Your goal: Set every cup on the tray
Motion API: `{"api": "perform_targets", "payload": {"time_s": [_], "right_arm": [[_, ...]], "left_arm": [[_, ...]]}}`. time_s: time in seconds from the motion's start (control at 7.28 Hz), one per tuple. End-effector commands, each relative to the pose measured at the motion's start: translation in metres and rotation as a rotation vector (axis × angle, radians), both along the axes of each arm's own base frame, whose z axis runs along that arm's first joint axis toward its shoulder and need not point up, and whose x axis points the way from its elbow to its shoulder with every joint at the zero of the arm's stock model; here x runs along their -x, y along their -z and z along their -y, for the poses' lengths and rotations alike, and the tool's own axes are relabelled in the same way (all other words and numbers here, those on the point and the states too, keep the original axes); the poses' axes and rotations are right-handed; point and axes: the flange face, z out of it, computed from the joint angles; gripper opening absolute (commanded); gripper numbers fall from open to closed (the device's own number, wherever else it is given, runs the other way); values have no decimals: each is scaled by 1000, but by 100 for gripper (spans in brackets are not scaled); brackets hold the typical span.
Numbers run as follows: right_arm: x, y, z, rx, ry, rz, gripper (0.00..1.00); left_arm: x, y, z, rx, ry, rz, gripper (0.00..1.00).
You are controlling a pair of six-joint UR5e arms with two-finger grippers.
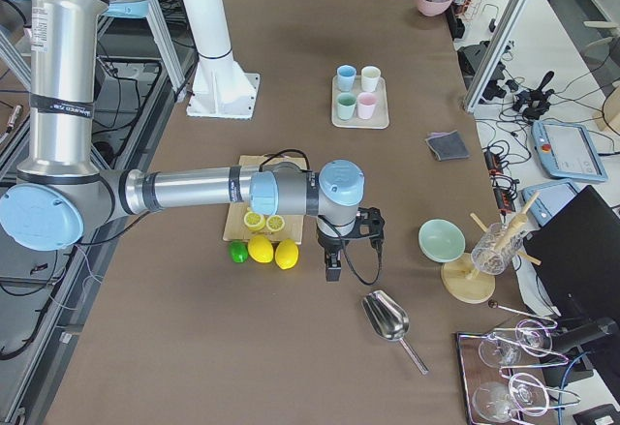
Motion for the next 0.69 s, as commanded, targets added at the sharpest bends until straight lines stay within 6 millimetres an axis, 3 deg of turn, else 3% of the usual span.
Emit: {"api": "perform_targets", "payload": {"time_s": [0.0, 0.55], "right_arm": [[1, 0, 0, 0, 1, 3, 100], [1, 1, 0, -2, 1, 3, 100]], "left_arm": [[0, 3, 1, -6, 0, 0, 98], [0, 3, 2, -14, 1, 1, 98]]}}
